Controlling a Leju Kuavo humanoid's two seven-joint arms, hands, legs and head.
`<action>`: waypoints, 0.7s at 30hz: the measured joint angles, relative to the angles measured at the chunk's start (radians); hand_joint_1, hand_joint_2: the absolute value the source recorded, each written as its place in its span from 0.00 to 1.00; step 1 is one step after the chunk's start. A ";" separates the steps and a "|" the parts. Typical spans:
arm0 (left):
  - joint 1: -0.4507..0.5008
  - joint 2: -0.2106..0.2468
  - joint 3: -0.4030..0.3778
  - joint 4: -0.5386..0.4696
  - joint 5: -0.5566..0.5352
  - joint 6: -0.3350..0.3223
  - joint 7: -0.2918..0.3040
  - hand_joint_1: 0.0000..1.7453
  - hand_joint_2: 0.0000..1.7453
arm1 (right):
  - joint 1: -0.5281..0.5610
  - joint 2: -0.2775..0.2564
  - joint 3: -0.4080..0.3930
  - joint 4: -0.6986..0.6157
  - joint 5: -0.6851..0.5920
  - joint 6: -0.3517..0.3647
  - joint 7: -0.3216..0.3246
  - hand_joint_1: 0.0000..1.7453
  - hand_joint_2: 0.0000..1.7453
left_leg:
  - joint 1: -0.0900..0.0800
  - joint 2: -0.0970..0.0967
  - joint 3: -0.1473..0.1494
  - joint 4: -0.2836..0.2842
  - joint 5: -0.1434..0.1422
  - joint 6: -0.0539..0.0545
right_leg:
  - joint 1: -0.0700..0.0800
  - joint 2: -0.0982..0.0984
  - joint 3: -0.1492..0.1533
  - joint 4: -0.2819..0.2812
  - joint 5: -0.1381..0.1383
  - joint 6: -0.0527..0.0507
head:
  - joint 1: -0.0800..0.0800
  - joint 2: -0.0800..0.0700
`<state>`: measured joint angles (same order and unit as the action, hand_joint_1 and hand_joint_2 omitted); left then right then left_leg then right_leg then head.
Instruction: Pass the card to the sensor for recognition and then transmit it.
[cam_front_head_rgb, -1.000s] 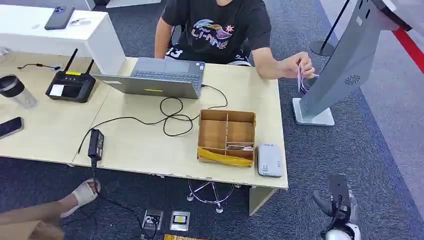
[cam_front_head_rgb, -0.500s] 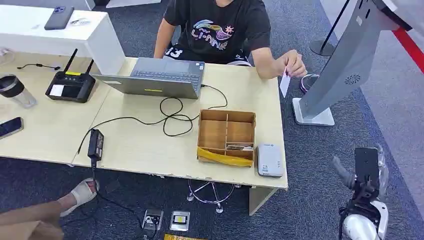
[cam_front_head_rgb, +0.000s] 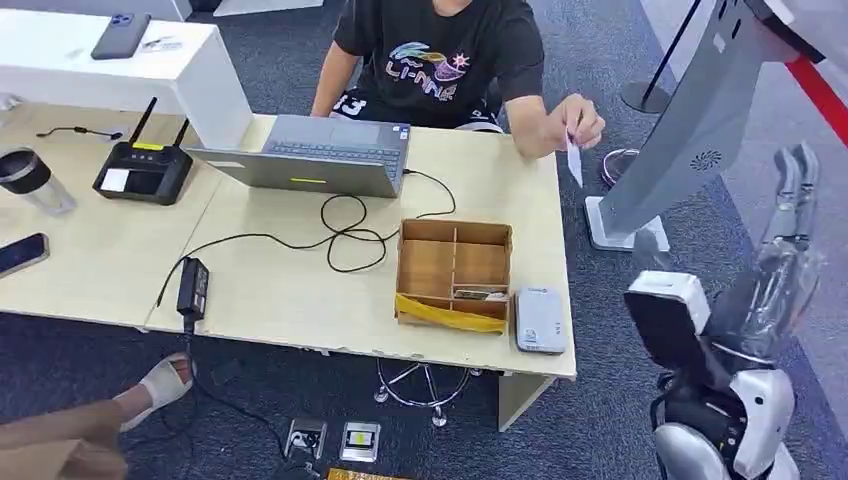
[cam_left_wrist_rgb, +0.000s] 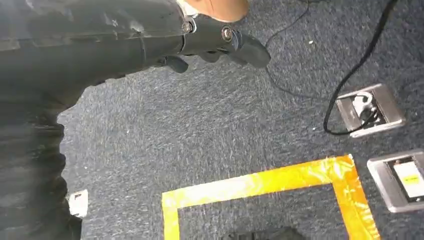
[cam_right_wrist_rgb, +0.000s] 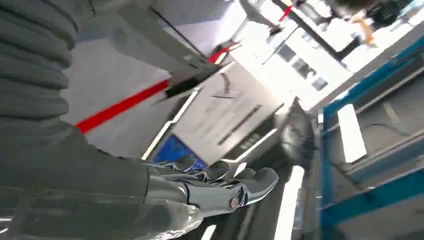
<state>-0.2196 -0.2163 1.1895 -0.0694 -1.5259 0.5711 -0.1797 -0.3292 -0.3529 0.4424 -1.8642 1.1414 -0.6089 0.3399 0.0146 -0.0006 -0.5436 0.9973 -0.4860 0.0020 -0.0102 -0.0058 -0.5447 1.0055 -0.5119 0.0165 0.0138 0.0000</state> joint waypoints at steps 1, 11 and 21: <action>-0.002 -0.002 -0.009 0.000 0.000 -0.004 0.007 0.00 1.00 | -0.024 0.010 0.039 -0.004 0.000 0.018 -0.003 0.00 1.00 | 0.000 0.000 0.000 0.000 0.000 0.000 | 0.000 0.000 0.000 0.000 0.000 0.000 | 0.000 0.000; -0.012 -0.020 -0.062 0.000 0.000 -0.024 0.062 0.00 1.00 | -0.160 0.105 0.285 0.087 -0.022 0.272 -0.062 0.00 1.00 | 0.000 -0.001 -0.001 0.000 0.000 0.000 | 0.000 -0.001 -0.001 0.000 0.000 0.000 | 0.001 0.000; -0.019 -0.026 -0.100 -0.001 0.000 -0.038 0.089 0.00 1.00 | -0.245 0.178 0.385 0.206 -0.081 0.354 -0.077 0.00 1.00 | 0.000 -0.001 -0.001 0.000 0.000 0.000 | 0.000 0.000 -0.001 0.000 0.000 0.000 | 0.000 0.000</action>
<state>-0.2387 -0.2426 1.0895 -0.0706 -1.5263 0.5329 -0.0904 -0.5740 -0.1747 0.8270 -1.6583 1.0602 -0.2548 0.2628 0.0148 -0.0012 -0.5445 0.9973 -0.4860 0.0018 -0.0100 -0.0061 -0.5461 1.0056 -0.5120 0.0164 0.0137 0.0000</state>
